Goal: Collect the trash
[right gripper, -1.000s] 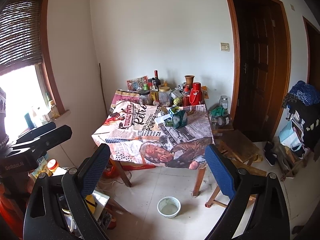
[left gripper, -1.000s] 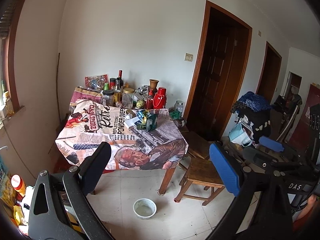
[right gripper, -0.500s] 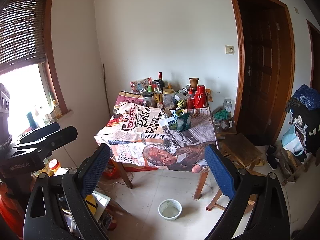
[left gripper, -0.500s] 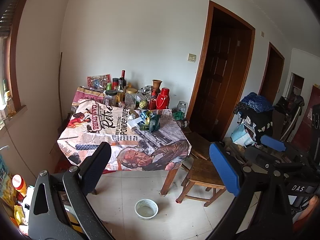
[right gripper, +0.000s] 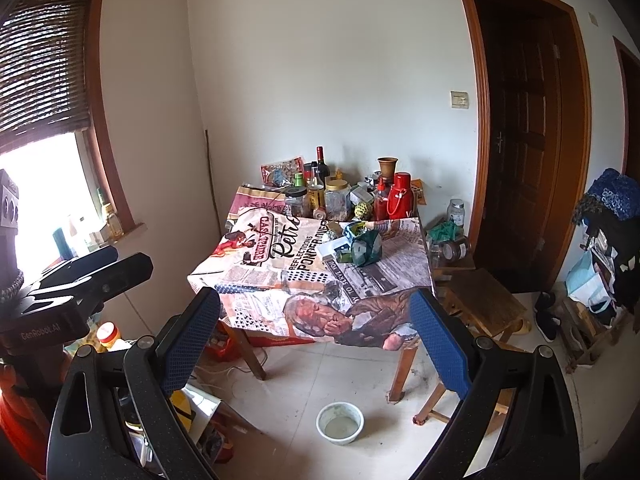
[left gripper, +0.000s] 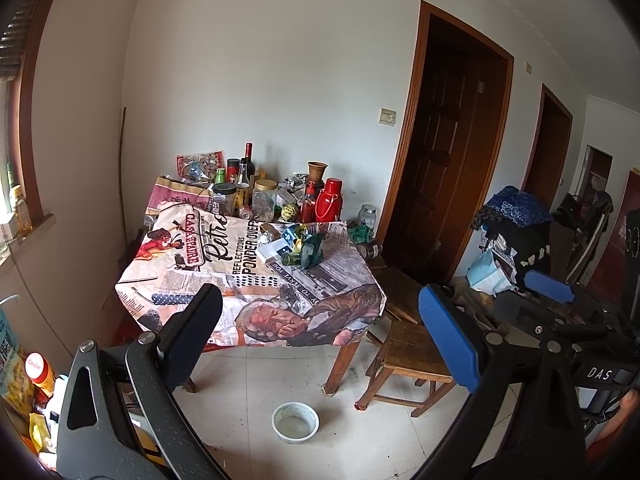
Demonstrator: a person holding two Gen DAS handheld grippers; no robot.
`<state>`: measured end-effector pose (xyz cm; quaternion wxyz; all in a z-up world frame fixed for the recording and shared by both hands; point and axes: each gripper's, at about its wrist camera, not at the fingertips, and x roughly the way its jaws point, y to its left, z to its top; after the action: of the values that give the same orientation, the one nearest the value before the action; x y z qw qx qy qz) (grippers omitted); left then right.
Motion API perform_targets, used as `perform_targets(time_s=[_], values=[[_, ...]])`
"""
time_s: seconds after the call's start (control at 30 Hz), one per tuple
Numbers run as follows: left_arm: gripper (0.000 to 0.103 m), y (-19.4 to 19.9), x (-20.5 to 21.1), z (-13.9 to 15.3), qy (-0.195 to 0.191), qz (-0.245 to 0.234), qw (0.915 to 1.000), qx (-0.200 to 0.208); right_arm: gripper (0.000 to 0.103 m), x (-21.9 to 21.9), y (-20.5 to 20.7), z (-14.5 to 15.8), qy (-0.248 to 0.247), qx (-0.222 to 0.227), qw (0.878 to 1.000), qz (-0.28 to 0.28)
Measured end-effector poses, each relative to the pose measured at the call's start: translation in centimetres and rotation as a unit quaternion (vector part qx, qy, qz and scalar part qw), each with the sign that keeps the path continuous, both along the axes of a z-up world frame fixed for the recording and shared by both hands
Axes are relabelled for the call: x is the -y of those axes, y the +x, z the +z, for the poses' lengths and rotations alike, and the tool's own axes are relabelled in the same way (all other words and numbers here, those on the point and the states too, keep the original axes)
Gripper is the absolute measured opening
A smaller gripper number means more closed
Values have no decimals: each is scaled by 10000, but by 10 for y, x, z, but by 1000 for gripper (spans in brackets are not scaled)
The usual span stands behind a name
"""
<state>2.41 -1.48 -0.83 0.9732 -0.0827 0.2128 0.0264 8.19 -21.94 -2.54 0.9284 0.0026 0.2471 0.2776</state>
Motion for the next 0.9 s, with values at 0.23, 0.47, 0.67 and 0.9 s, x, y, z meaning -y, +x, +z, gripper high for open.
perform_targets(time_s=[0.23,0.47,0.67,0.9], values=[[99,13,10,1,48,87,9999,12,94,4,10,0,22,8,10000,55],[99,30,26,1,50,211,9998,-2,94,16,26,-4,45,12,9999,157],[99,47,38,-4,49,302,9995,-53,94,28,45,-8,58,-83,9997,218],[99,85,35,-8,136,327,9992,-193,94,33,75,-14,41,-209,9998,27]])
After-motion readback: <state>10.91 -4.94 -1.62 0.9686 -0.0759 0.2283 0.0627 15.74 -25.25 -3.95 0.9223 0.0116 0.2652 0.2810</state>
